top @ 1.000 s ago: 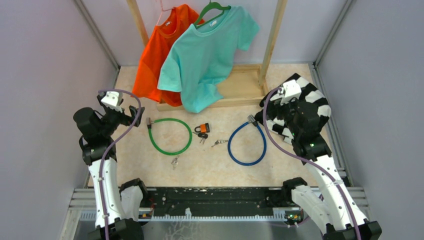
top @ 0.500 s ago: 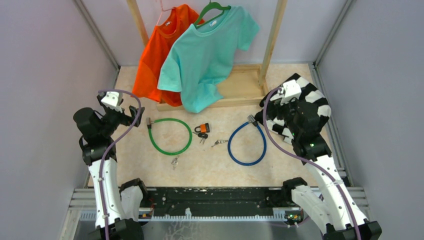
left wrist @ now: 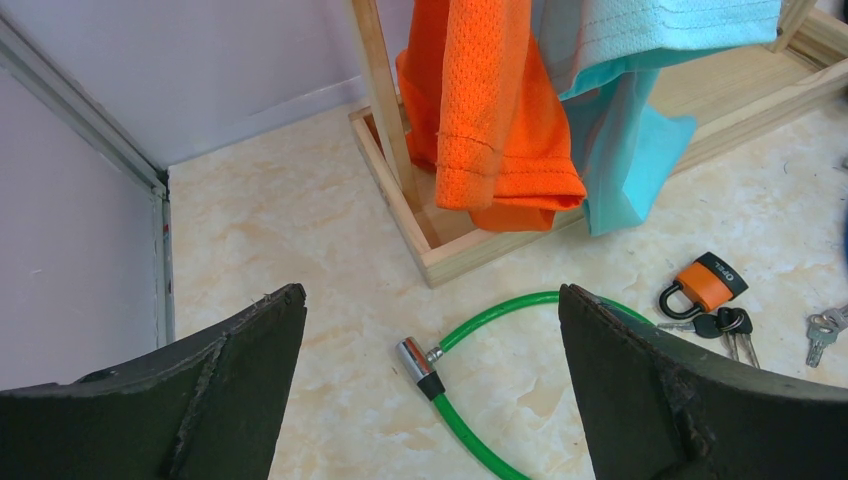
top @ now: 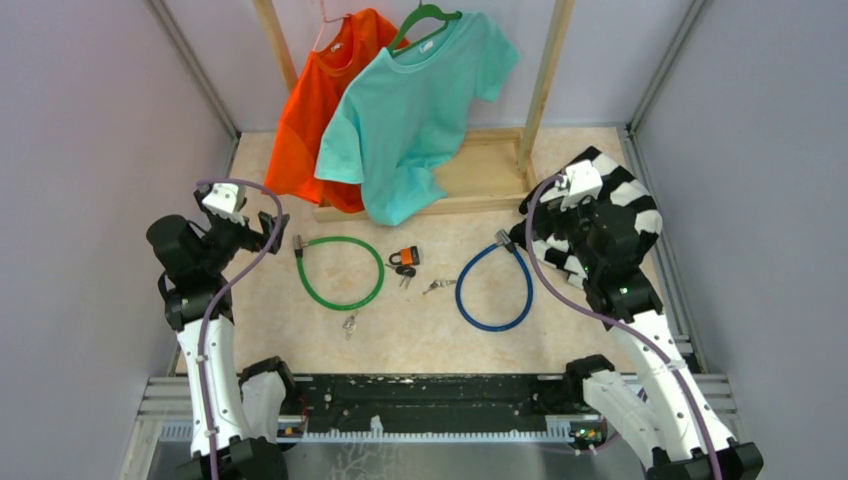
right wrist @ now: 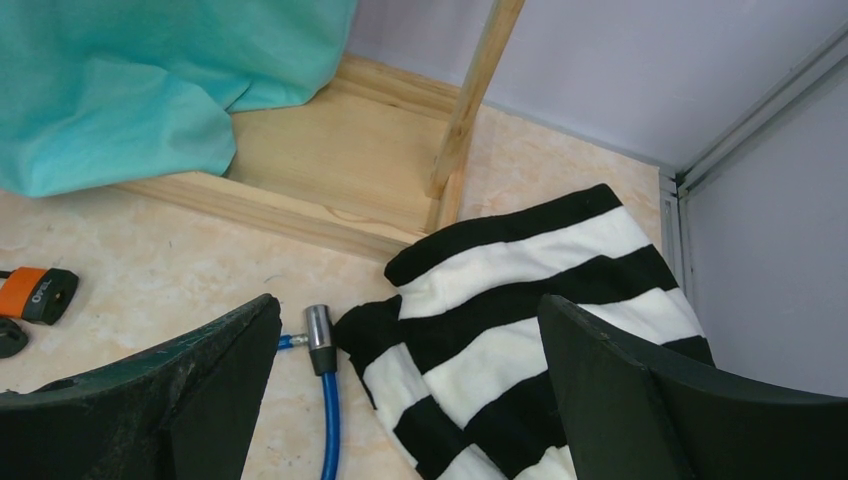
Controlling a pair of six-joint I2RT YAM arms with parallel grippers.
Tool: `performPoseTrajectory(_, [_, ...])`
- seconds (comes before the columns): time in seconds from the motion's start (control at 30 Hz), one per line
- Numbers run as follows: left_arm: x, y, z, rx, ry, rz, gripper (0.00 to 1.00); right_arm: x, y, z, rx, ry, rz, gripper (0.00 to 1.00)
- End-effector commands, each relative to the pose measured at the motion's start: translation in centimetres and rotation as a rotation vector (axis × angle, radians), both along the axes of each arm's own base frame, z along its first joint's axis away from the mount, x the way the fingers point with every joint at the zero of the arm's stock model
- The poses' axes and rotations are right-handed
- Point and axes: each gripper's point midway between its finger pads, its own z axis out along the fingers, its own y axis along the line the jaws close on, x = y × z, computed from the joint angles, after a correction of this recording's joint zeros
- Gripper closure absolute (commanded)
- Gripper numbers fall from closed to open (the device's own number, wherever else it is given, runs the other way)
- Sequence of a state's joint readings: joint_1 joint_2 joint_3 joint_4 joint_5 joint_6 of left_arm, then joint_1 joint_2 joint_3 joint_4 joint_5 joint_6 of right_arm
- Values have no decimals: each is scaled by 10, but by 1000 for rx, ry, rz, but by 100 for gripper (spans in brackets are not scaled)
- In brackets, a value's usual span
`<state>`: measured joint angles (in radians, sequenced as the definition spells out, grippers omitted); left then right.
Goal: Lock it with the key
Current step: Reset both arms
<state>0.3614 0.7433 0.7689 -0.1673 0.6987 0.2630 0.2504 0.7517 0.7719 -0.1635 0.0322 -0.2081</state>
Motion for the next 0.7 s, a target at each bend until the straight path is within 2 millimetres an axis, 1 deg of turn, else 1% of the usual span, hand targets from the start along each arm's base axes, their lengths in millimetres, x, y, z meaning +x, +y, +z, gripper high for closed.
performPoseTrajectory(0.0, [-3,-3,-1,7,0,-12,0,0,-3,22,22,-79,-7,1])
performPoseTrajectory(0.67, [-2,-3,-2,8,4,-14,0,1,-4,22,27,-81,-20,2])
